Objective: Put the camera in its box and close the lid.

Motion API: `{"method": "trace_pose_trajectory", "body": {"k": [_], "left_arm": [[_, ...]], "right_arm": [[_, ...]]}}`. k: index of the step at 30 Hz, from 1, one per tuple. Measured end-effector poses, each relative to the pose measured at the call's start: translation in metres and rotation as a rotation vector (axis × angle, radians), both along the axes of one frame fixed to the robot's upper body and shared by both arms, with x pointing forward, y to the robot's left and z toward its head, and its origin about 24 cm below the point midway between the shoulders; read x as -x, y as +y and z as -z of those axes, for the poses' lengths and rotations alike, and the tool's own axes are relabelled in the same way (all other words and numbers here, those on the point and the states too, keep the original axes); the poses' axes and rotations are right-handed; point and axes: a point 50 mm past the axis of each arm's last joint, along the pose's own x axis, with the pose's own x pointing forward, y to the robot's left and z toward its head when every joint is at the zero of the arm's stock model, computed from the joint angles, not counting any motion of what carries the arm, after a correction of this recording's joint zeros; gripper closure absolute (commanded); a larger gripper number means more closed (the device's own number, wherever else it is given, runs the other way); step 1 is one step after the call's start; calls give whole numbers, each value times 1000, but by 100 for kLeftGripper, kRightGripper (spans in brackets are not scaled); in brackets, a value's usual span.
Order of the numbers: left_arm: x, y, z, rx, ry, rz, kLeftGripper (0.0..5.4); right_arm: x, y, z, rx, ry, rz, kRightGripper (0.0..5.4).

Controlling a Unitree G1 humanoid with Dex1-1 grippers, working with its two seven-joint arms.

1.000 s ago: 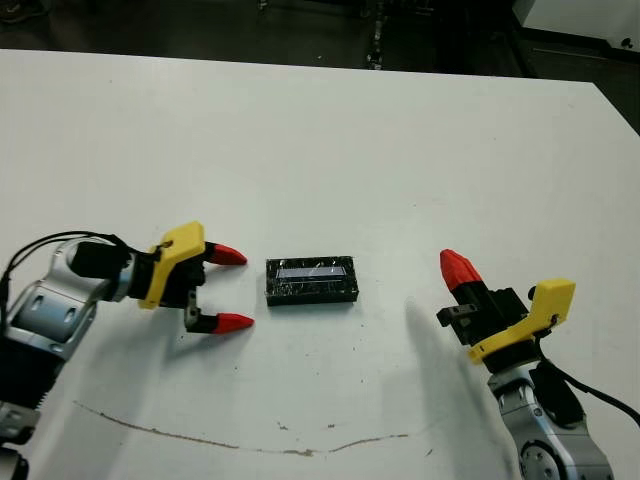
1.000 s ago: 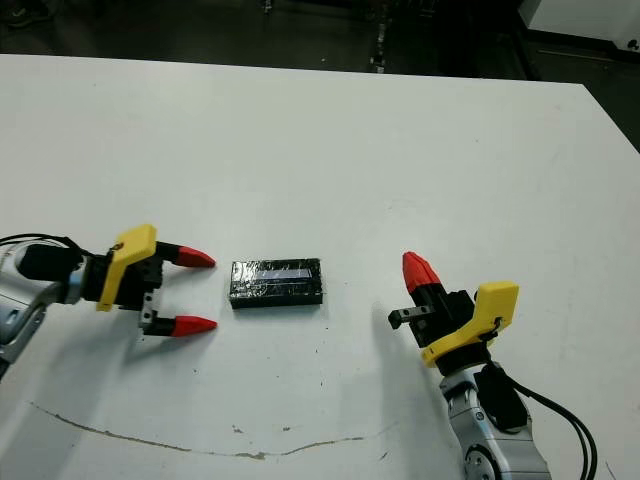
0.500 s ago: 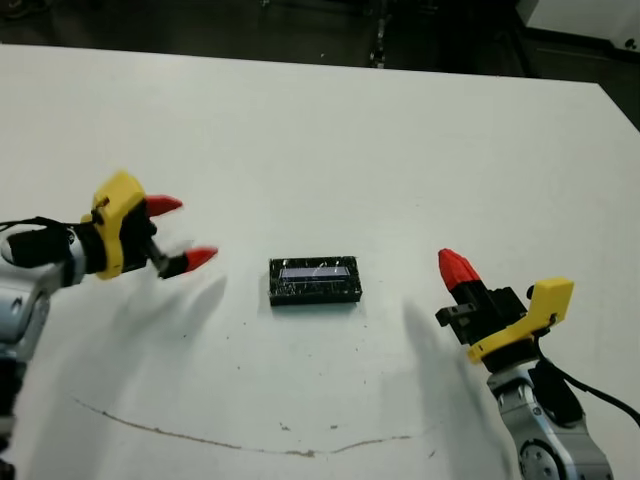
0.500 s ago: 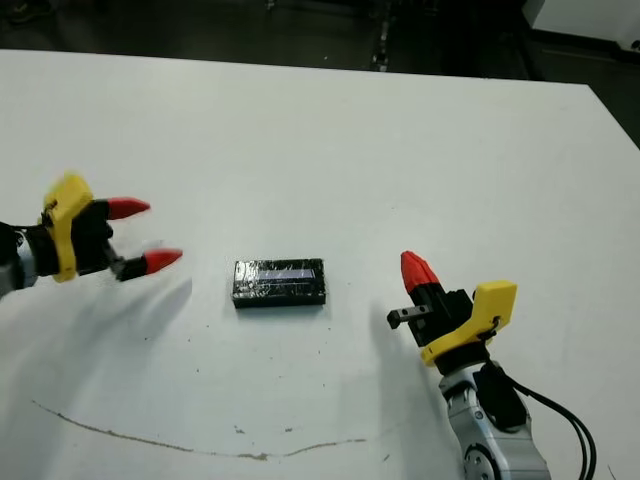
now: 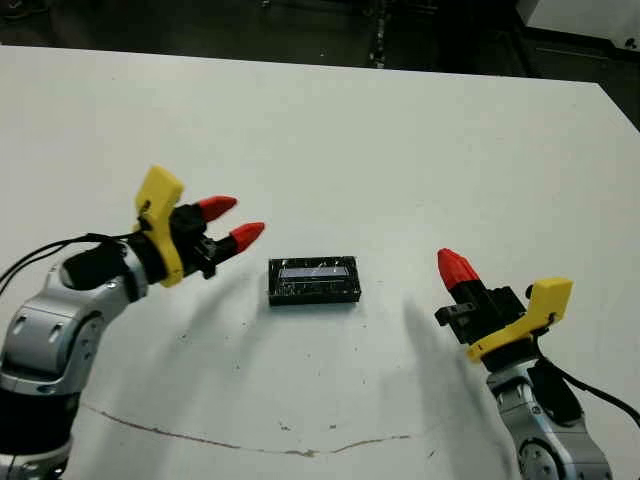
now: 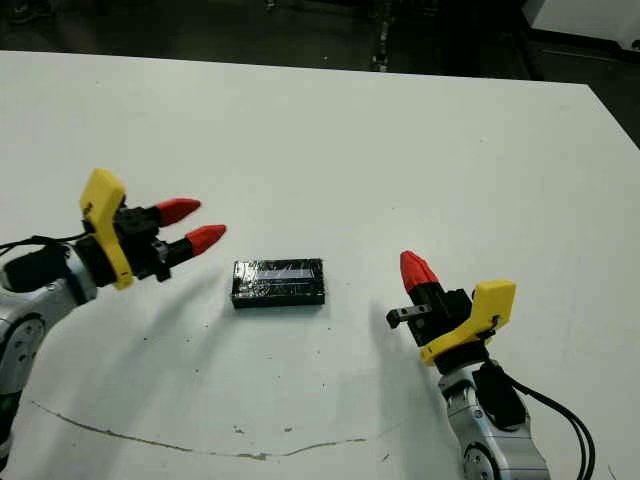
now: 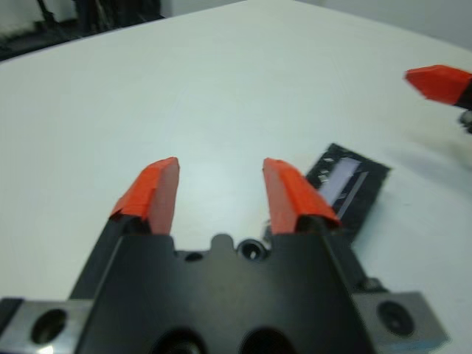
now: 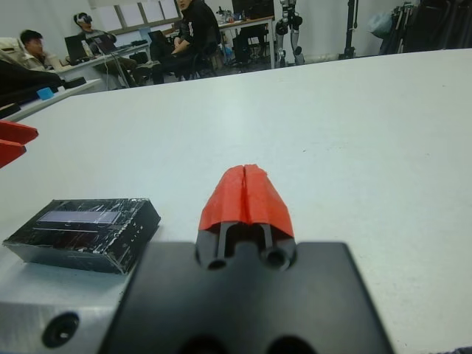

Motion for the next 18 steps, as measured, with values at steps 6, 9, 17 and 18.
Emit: {"method": "trace_pose_trajectory", "body": {"k": [6, 9, 17, 18], "left_arm": [[-3, -28, 2, 30, 73, 5, 414], [-3, -40, 6, 33, 100, 0, 459], [-6, -59, 18, 1, 159, 8, 538], [-6, -61, 20, 1, 166, 4, 538]], "right_arm": [[0, 0, 0, 22, -4, 6, 540], [1, -1, 1, 29, -1, 16, 540], [1, -1, 1, 25, 3, 17, 540], [1, -1, 1, 25, 3, 18, 540]]}}
